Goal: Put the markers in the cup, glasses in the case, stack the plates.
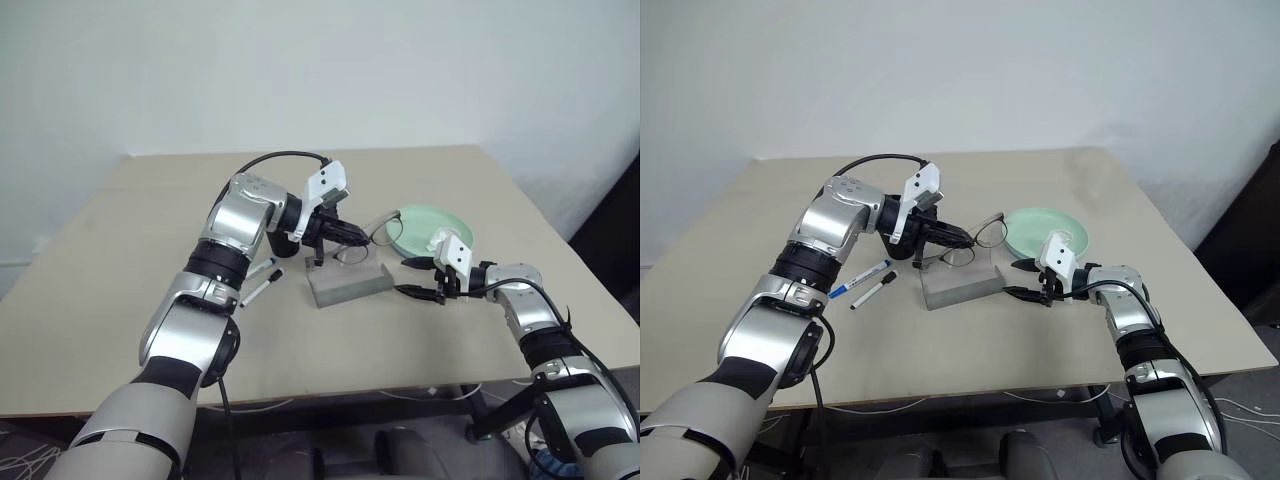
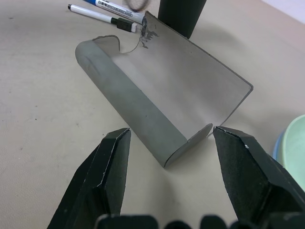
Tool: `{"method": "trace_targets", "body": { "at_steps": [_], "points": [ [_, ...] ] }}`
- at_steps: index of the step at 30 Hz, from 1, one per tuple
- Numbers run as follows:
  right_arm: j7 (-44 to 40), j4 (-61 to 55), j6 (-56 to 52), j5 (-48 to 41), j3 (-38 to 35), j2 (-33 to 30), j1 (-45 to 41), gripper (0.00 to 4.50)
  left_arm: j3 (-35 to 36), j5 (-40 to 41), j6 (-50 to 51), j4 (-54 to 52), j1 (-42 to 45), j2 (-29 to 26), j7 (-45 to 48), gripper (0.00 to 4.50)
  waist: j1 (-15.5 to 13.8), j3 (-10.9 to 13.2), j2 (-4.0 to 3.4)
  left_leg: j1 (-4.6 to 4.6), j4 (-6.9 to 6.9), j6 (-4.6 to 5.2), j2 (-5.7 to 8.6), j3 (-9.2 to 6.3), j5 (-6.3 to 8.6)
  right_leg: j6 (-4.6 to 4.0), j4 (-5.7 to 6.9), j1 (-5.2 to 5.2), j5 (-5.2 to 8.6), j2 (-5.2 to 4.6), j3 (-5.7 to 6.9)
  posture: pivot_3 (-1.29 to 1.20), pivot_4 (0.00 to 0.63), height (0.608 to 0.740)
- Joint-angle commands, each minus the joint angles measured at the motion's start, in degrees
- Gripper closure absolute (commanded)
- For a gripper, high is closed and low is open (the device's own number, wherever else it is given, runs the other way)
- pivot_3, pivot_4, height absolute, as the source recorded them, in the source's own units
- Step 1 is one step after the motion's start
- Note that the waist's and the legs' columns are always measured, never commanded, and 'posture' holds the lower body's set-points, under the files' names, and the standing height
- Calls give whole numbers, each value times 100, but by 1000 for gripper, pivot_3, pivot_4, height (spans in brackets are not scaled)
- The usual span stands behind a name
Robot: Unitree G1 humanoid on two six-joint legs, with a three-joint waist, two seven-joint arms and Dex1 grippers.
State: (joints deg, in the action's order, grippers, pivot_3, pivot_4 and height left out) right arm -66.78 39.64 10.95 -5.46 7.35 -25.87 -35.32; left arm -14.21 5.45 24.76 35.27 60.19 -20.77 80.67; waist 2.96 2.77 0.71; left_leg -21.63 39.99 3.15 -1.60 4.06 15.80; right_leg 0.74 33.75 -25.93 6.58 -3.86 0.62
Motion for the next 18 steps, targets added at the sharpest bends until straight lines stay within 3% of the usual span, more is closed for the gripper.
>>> {"method": "trace_targets", "body": {
  "at_steps": [1, 12, 18],
  "points": [
    [24, -226, 27, -68, -80, -17, -67, 1503, 120, 171, 94, -263, 0, -85, 60, 4481, 1, 0, 0, 0, 0, 0, 0, 0, 0, 0, 0, 0, 0, 0, 0, 0, 0, 732],
    [20, -240, 20, -70, -74, -7, -57, 1503, 187, 527, 701, -424, -199, -34, 166, 4481, 1, 0, 0, 0, 0, 0, 0, 0, 0, 0, 0, 0, 0, 0, -1, 0, 0, 732],
    [40, -257, 11, -73, -72, 13, -47, 1503, -51, 315, 574, -137, -219, -89, 3, 4481, 0, 0, 0, 2, 0, 0, 0, 0, 0, 0, 1, 1, 0, 1, -1, 0, 0, 732]
  ]
}}
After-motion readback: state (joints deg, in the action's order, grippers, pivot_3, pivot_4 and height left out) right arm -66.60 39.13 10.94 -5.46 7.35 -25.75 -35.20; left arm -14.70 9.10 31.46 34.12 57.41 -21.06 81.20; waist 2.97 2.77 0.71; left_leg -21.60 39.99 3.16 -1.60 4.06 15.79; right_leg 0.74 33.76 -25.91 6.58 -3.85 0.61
